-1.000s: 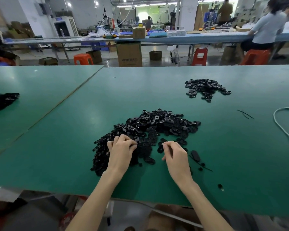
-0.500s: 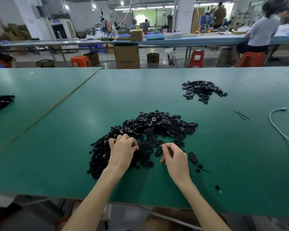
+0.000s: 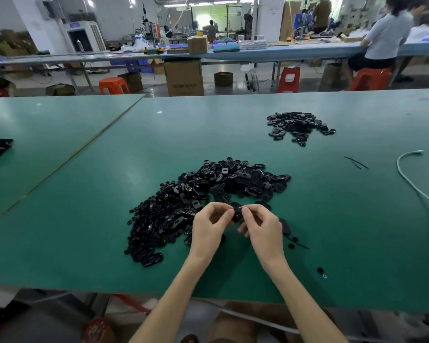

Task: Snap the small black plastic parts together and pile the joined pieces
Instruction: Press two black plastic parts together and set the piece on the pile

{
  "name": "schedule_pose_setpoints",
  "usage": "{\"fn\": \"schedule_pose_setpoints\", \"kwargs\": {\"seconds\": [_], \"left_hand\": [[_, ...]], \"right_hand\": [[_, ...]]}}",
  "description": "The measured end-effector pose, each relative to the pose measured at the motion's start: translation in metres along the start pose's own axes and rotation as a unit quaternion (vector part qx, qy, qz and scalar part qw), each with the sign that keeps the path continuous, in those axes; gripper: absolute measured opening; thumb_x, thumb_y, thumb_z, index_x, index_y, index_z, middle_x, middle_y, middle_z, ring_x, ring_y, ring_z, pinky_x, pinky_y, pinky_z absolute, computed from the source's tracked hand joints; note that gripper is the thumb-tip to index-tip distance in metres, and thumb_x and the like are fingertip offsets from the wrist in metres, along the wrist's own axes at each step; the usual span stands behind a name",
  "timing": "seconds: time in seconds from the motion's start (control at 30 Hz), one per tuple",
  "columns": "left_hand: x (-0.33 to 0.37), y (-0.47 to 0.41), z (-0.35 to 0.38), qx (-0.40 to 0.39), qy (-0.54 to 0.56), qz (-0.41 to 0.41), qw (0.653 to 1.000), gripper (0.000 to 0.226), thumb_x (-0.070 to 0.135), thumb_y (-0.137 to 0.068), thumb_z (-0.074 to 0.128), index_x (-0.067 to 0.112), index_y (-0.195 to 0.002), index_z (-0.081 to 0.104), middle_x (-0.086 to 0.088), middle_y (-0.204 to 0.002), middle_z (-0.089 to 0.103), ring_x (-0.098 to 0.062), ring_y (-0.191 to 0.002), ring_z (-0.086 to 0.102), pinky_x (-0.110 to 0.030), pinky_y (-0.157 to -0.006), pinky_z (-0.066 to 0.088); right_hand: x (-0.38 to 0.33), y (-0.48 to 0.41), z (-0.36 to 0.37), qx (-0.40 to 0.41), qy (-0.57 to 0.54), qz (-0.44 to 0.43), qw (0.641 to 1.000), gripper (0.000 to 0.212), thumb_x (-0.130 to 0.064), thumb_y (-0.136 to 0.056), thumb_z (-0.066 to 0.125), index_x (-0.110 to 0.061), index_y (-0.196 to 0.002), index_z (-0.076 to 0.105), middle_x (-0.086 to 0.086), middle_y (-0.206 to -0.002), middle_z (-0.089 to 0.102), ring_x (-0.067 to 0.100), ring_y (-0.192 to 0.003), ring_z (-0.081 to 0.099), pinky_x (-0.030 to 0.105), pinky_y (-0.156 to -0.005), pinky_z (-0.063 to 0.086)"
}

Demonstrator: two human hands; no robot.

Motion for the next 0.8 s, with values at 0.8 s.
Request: {"fn": "schedule_pose_setpoints", "kwargs": {"seconds": [0.8], "left_hand": [[-0.013, 0.008, -0.006, 0.032, 0.122, -0.040, 0.991, 0.012, 0.011, -0.089, 0.080, 0.020, -0.095, 0.075, -0.002, -0.087, 0.075, -0.015, -0.075, 0.070, -0.020, -0.064, 0.052]], "right_hand": [[0.004, 0.003, -0.010, 0.006, -0.123, 0.017, 0.992, 0.020, -0.003, -0.101, 0.062, -0.015, -0.108, 0.076, 0.000, -0.092, 0.080, 0.019, -0.081, 0.079, 0.029, -0.065, 0.061]]}}
Point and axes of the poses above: each hand's wrist, its own y-axis away from the middle knuckle, its own z-axis out of the palm, x = y × z, the point moved 10 cm from there along -y, towards the middle knuckle
